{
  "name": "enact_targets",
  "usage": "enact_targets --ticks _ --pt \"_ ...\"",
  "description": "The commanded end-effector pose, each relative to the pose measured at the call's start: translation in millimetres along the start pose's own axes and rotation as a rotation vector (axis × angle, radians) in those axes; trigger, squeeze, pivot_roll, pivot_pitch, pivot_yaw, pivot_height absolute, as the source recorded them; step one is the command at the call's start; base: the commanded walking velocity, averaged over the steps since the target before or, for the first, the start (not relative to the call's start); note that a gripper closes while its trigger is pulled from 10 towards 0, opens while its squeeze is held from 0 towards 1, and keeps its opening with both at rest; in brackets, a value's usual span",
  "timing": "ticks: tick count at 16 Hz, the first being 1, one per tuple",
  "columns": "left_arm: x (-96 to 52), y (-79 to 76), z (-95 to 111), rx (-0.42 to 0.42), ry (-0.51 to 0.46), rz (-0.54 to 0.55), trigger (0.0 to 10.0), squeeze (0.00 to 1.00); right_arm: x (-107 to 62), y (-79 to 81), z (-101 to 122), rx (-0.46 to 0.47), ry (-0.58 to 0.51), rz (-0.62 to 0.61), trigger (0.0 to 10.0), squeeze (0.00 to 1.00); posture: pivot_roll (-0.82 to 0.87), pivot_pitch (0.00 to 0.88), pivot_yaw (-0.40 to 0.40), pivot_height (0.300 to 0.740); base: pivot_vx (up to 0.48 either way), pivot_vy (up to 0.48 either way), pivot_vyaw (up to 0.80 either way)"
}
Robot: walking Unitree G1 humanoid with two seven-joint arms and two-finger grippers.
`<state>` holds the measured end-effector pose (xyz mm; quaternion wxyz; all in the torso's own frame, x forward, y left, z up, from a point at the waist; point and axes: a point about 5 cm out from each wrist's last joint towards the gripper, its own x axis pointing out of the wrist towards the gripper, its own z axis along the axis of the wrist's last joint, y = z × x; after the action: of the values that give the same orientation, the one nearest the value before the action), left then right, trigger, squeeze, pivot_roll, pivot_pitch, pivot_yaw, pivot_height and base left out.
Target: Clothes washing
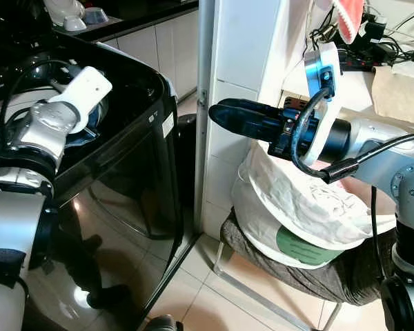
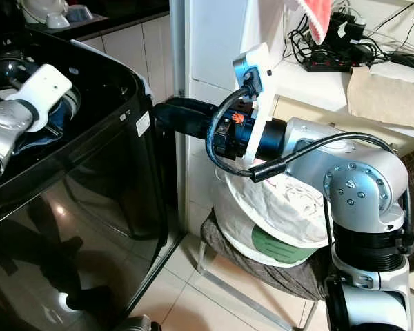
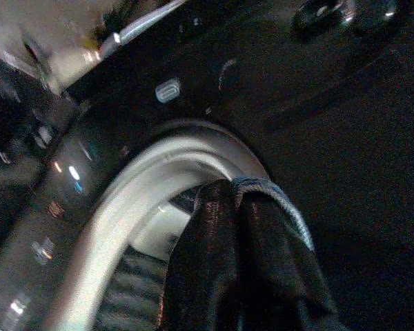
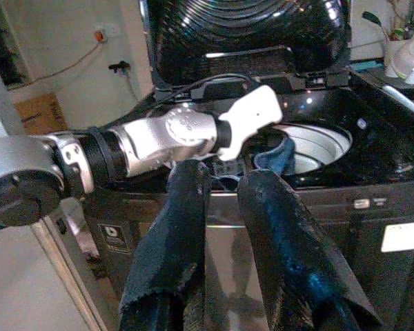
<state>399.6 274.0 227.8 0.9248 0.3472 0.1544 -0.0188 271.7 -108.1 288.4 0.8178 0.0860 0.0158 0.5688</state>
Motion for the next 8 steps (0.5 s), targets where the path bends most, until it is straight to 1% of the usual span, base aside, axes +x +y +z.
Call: enact_targets --ticks 1,2,3,4,5,6,8 --pt "-1.8 8.5 11 -0.039 -0.016 0.005 10.0 1.00 -2.0 -0.6 0 -0.021 0.007 -0.016 10.0 0.00 -0.02 0.000 0.011 0.740 0.000 0.000 0.00" --pt "-4.9 16.7 15 -0.039 0.019 -0.021 10.0 1.00 -3.8 -4.5 -1 -0.018 0.022 -0.040 10.0 0.00 -0.02 0.000 0.011 0.740 0.000 0.000 0.00" --pt "-5.2 16.8 15 -0.029 0.025 -0.034 10.0 1.00 -3.9 -4.8 -1 -0.018 0.024 -0.042 10.0 0.00 -0.02 0.000 0.011 0.740 0.000 0.000 0.00" --pt "-7.4 19.6 12 0.033 0.059 -0.079 10.0 1.00 -4.8 -5.8 -3 -0.023 0.035 -0.052 10.0 0.00 -0.02 0.000 0.015 0.740 0.000 0.000 0.00" --pt "-10.9 25.5 11 0.077 0.087 -0.108 10.0 1.00 -5.9 -6.9 -3 -0.024 0.041 -0.060 10.0 0.00 -0.02 0.000 0.014 0.740 0.000 0.000 0.00" --pt "-14.0 31.3 8 0.117 0.113 -0.112 10.0 1.00 -6.7 -7.6 -3 -0.025 0.043 -0.065 10.0 0.00 -0.01 0.000 0.013 0.740 0.000 0.000 0.00" --pt "-18.5 35.4 -3 0.175 0.186 -0.155 10.0 1.00 -7.3 -8.9 -4 -0.026 0.048 -0.071 10.0 0.00 -0.01 0.000 0.011 0.740 0.000 0.000 0.00"
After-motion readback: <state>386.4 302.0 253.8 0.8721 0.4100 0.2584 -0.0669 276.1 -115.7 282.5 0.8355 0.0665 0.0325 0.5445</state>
